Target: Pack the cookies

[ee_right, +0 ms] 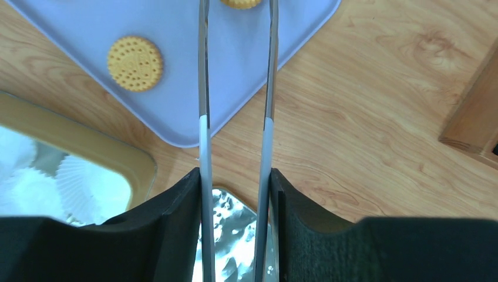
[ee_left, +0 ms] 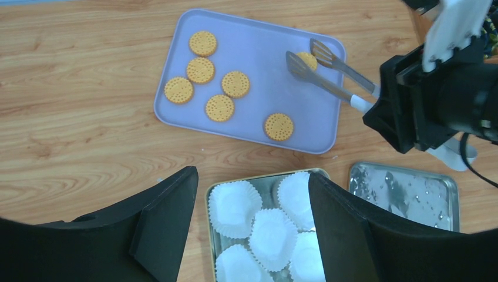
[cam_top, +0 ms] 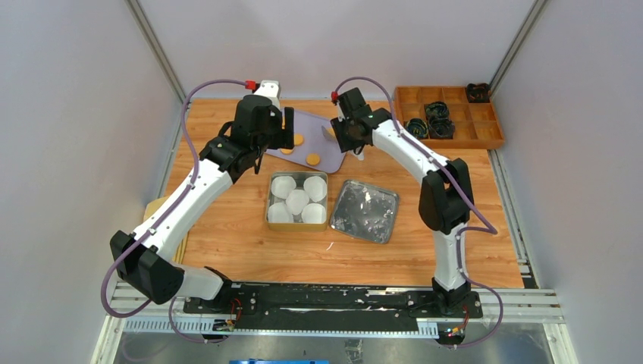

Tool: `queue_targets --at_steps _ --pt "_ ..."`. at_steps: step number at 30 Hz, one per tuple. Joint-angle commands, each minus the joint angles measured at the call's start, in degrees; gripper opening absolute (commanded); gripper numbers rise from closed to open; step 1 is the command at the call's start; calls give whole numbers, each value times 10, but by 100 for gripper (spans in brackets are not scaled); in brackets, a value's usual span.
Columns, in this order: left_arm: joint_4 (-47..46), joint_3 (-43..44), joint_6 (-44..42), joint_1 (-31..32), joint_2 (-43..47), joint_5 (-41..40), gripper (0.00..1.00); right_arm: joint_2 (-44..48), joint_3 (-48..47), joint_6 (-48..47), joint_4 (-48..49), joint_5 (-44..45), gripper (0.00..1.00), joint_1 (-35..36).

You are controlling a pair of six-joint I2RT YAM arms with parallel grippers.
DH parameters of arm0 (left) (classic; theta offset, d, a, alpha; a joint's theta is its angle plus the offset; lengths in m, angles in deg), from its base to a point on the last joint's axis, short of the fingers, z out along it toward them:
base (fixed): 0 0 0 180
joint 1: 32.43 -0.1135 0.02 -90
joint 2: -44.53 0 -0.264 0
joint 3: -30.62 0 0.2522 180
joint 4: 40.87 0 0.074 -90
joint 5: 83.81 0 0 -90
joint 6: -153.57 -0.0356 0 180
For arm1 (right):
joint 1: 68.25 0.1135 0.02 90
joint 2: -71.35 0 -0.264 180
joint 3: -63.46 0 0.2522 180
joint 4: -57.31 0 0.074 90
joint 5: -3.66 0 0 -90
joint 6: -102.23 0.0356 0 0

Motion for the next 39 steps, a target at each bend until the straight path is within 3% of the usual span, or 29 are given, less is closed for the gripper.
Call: queue_targets --at_steps 1,11,22,27,39 --pt "-2 -6 -1 -1 15 -5 75 55 -3 5 -9 -23 0 9" --pt "1 -6 -3 -1 23 -13 74 88 17 18 -9 -61 0 13" --pt "44 77 20 -17 23 -123 75 276 179 21 -12 -20 0 107" --pt "45 61 56 -69 46 -69 75 359 246 34 -39 4 0 154" --pt "25 2 70 -73 77 -18 75 474 392 118 -48 21 0 299"
